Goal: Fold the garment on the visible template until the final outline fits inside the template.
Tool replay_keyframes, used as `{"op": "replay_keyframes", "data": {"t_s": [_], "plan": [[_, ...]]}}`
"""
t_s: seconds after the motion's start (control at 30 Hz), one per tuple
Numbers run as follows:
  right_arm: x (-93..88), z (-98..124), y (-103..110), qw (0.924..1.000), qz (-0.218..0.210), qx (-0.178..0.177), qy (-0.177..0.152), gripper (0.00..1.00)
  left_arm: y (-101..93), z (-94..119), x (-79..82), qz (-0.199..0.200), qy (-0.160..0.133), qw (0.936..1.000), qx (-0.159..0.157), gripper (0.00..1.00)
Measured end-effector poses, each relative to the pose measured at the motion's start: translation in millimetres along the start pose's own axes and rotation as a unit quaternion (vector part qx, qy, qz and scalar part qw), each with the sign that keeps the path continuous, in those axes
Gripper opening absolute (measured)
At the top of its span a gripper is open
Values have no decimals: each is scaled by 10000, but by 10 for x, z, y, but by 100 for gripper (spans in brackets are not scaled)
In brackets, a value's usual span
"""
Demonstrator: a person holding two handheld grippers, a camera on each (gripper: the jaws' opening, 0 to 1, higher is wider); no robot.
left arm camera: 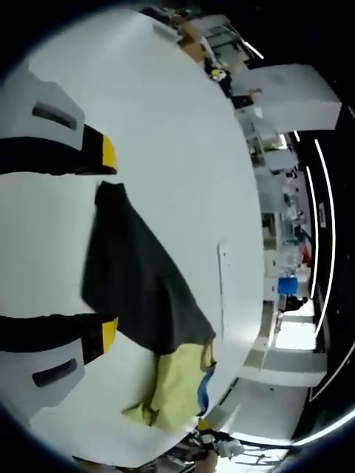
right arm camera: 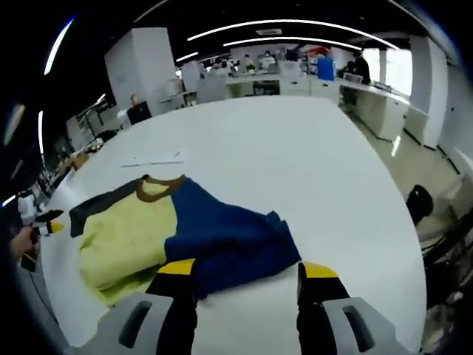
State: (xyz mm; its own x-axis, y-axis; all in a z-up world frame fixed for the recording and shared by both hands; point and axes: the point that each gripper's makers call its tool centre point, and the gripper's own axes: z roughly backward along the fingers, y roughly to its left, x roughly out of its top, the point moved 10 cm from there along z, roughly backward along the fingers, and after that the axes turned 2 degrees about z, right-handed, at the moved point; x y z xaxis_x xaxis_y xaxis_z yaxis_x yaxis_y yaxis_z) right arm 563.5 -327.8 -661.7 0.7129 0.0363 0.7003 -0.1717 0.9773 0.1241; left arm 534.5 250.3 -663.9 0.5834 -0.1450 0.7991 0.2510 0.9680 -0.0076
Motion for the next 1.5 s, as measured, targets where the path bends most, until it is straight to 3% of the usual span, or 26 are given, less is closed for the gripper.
{"op": "replay_keyframes", "data": {"t_s": [0.3, 0.37, 0.43, 0.73, 0.97, 1.13, 1.37, 1.5], "plan": [[-77, -16, -65, 9997, -227, -37, -90, 48, -218, 90, 43, -187, -226, 9985, -468, 93], [-93, -26, -78, 9995, -288, -28, -101, 47, -294, 97, 52, -264, -369, 9956, -818, 96], [-112, -40, -94, 9991, -405, -16, -146, 47, -350, 122, 27, -247, -296, 9943, -996, 99], [-128, -105, -191, 9957, -790, -119, -467, 38, -498, 235, 66, -475, -370, 9888, -1369, 99], [-126, -142, -215, 9905, -1165, -225, -695, 25, -585, 352, 80, -654, -345, 9850, -1560, 99], [-136, -169, -214, 9906, -1159, -244, -681, 20, -655, 428, 81, -748, -351, 9821, -1695, 99], [-148, -199, -212, 9895, -1228, -262, -709, 0, -787, 489, -22, -725, -230, 9775, -1968, 99], [-118, -174, -174, 9922, -1001, -335, -664, 0, -840, 518, -78, -781, -170, 9764, -2005, 98]]}}
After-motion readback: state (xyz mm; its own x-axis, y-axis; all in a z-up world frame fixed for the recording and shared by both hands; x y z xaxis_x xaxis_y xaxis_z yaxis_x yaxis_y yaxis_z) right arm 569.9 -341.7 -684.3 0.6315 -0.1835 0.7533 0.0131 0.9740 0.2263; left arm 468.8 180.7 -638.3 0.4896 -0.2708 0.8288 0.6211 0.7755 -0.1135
